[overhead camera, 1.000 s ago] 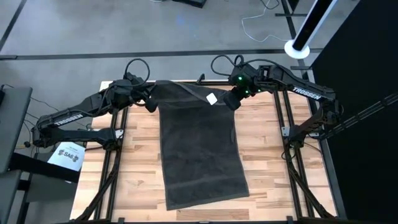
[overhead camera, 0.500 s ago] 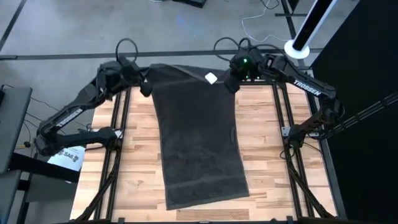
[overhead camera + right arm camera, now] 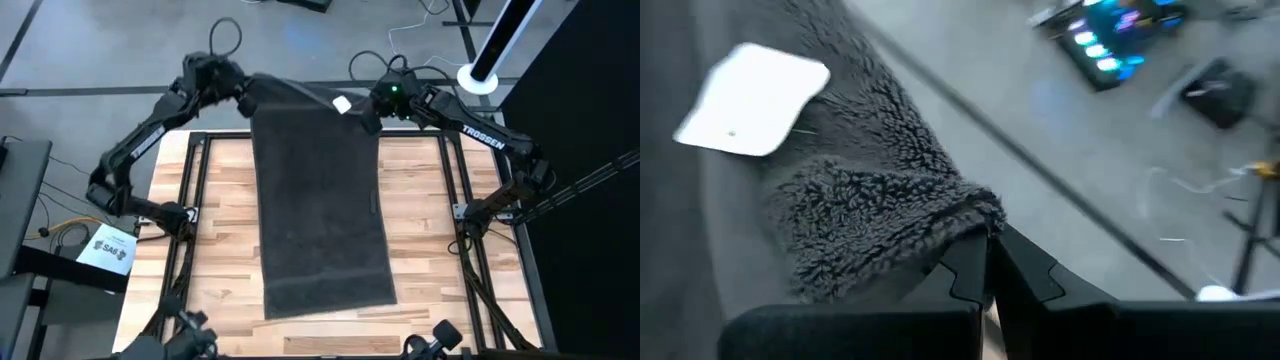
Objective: Roll towel
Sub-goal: Roll the black towel
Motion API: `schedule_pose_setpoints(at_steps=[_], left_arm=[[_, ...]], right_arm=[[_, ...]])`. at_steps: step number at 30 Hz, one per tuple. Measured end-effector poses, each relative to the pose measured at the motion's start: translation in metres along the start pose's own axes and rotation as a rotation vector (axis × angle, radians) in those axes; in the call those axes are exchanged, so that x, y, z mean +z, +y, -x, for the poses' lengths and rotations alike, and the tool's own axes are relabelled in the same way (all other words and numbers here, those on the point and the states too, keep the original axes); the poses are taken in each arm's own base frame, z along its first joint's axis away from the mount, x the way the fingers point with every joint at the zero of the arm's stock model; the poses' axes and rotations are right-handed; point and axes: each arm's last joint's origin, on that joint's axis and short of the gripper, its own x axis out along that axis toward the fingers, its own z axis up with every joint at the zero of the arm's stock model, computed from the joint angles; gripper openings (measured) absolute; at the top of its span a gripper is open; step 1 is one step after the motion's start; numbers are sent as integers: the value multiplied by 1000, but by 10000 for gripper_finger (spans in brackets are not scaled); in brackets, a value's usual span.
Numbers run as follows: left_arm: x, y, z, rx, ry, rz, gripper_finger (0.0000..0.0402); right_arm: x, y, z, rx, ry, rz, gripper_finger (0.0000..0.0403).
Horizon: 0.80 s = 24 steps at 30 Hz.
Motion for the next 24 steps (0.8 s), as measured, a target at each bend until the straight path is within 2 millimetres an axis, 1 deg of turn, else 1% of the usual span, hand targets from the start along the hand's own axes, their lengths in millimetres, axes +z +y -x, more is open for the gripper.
schedule_pose_setpoints(at_steps=[3, 6, 8, 11, 14, 18, 21, 24], left_arm=[[19, 11, -9, -1, -1, -29, 11], [29, 12, -9, -61, 41, -86, 11], [28, 5, -9, -111, 96, -110, 11], [19, -10, -2, -199, 208, -112, 11], [7, -31, 10, -288, 300, -99, 11], [-18, -73, 32, -442, 388, -86, 11], [-38, -106, 57, -523, 400, -61, 11], [-57, -133, 83, -596, 391, -34, 11]], right_arm=[[0, -6, -2, -37, 0, -11, 0], [-4, -4, -1, -29, 44, 10, 0], [-9, 0, 0, -17, 87, 53, 0], [-15, 11, 5, 19, 148, 122, 0], [-23, 26, 13, 70, 217, 193, 0], [-35, 51, 28, 190, 312, 290, 0], [-47, 73, 44, 306, 402, 355, 0], [-60, 97, 63, 397, 466, 408, 0]])
